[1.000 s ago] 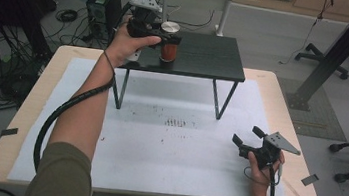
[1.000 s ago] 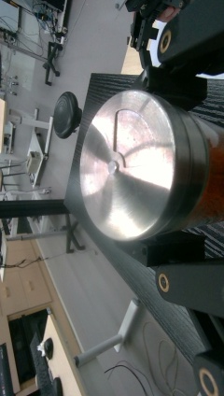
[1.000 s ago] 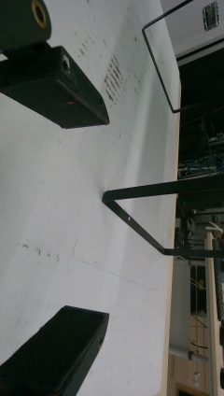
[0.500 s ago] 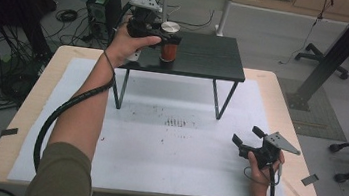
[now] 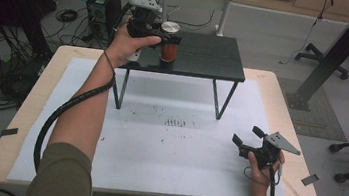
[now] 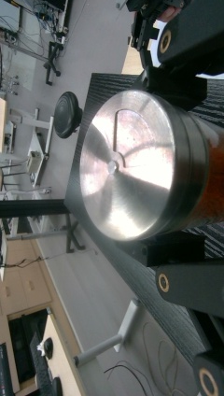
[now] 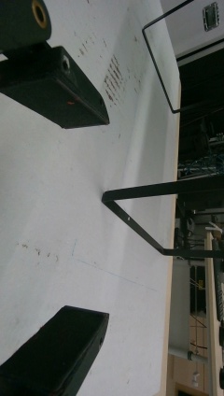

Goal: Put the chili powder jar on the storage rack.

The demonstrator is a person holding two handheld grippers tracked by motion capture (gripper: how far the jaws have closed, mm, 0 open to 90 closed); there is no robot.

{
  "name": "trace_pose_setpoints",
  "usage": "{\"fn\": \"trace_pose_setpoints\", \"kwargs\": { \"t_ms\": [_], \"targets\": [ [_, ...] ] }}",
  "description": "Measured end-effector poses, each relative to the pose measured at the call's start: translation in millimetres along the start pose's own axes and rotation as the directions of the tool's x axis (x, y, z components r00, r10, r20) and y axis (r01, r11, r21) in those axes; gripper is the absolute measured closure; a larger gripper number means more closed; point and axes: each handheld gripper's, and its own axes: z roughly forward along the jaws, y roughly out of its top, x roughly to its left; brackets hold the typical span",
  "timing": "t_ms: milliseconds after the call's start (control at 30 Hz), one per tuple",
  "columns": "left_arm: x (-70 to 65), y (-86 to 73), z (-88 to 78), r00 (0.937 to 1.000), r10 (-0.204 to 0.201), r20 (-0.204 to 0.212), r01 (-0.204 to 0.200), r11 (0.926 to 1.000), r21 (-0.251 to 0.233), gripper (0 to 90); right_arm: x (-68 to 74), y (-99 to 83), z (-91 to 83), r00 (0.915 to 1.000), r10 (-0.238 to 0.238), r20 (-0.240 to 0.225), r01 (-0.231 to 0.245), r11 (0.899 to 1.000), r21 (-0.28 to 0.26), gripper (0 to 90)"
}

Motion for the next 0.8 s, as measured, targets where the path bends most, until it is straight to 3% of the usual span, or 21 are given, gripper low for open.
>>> {"fn": "trace_pose_setpoints", "kwargs": {
  "t_ms": [800],
  "targets": [
    [-0.5, -0.4, 0.1, 1.0, -0.006, -0.002, 0.006, 1.0, -0.003, 42.5, -0.1, 0.0, -0.3, 1.0, -0.001, 0.001, 0.001, 1.0, -0.004, 5.8]
  ]
}}
